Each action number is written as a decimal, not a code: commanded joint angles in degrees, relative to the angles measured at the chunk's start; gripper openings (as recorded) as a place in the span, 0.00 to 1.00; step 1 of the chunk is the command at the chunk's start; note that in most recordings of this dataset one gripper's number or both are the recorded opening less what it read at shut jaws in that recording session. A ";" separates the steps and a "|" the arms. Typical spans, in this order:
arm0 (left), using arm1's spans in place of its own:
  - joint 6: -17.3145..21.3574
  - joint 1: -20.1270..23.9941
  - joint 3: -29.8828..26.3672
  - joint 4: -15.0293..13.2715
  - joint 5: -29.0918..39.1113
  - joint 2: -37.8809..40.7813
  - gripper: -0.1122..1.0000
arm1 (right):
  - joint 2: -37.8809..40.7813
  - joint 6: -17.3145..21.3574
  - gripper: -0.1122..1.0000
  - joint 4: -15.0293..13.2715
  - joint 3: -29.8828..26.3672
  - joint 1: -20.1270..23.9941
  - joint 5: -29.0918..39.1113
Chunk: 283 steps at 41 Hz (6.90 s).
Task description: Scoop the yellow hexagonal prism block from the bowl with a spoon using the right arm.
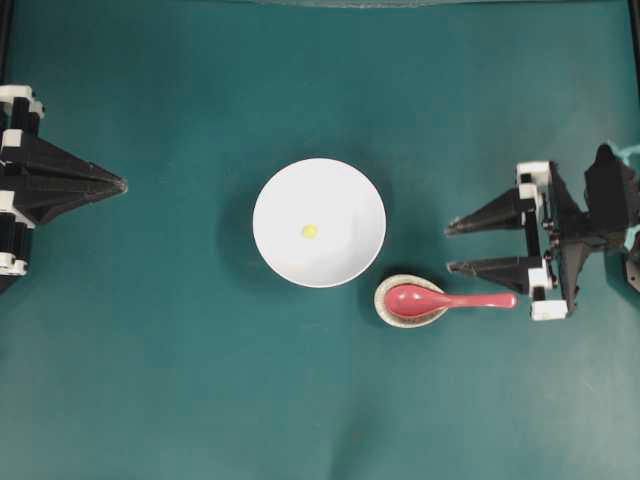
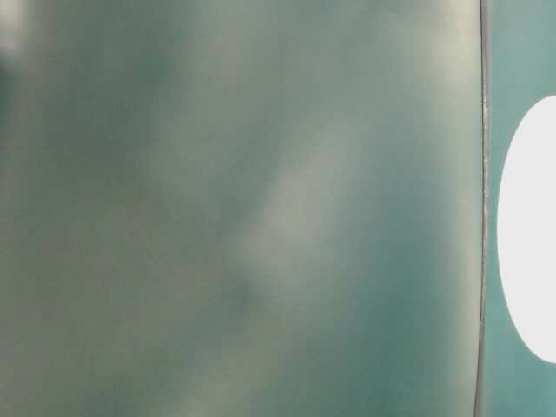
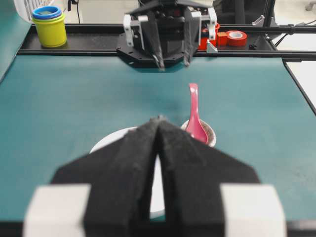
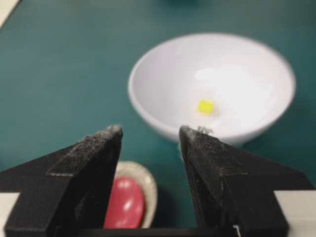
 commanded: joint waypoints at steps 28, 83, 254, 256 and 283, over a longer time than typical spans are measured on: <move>0.18 -0.18 -0.97 0.26 0.18 0.26 0.09 | 16.52 2.99 0.60 13.62 2.29 14.50 -15.38; 0.26 -0.09 -0.97 0.35 1.32 0.18 0.09 | 25.31 6.59 0.54 14.06 2.11 16.79 -17.31; 1.05 -0.18 -1.14 0.35 0.09 0.09 0.09 | 16.00 -10.55 0.31 13.71 -40.78 -19.25 70.49; 1.05 -0.09 -1.14 0.35 0.09 0.09 0.09 | 16.26 -10.55 0.31 13.71 -40.78 -19.25 70.05; 1.05 -0.09 -1.14 0.35 0.09 0.09 0.09 | 19.16 -10.63 0.30 13.80 -42.45 -18.37 63.98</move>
